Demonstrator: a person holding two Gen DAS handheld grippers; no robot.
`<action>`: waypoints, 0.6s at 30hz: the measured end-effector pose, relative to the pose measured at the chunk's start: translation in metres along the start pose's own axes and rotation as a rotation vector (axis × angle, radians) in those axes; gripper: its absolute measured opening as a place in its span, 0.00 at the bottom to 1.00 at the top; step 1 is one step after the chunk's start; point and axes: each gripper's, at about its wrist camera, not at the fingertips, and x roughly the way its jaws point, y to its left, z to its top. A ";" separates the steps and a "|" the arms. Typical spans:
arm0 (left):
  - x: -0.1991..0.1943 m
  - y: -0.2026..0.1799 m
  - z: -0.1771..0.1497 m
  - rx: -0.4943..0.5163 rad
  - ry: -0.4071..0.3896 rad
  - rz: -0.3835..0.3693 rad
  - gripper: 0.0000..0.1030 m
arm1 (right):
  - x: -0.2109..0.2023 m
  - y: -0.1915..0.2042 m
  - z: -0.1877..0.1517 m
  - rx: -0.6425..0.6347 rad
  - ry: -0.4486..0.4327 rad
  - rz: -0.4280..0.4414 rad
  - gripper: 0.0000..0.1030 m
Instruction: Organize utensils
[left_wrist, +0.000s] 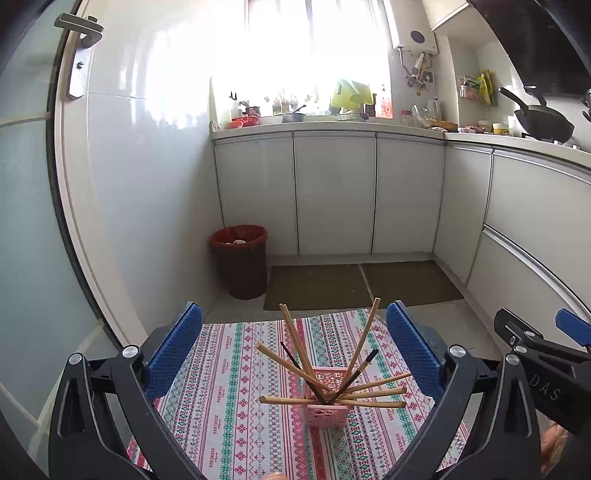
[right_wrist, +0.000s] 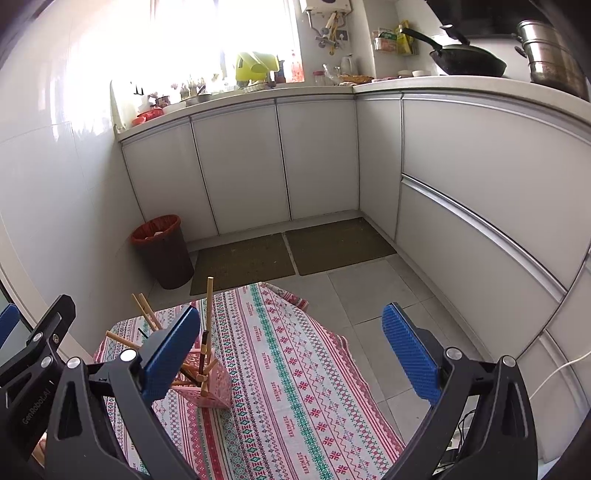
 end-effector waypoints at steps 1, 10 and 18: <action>0.000 0.000 0.000 0.000 0.001 0.000 0.93 | 0.000 0.000 0.000 0.000 0.001 0.001 0.93; 0.003 0.000 0.001 0.008 0.008 0.001 0.93 | 0.002 -0.001 -0.001 0.000 0.008 0.003 0.93; 0.007 -0.002 0.001 0.013 0.014 0.005 0.93 | 0.004 -0.001 -0.002 0.003 0.015 0.006 0.93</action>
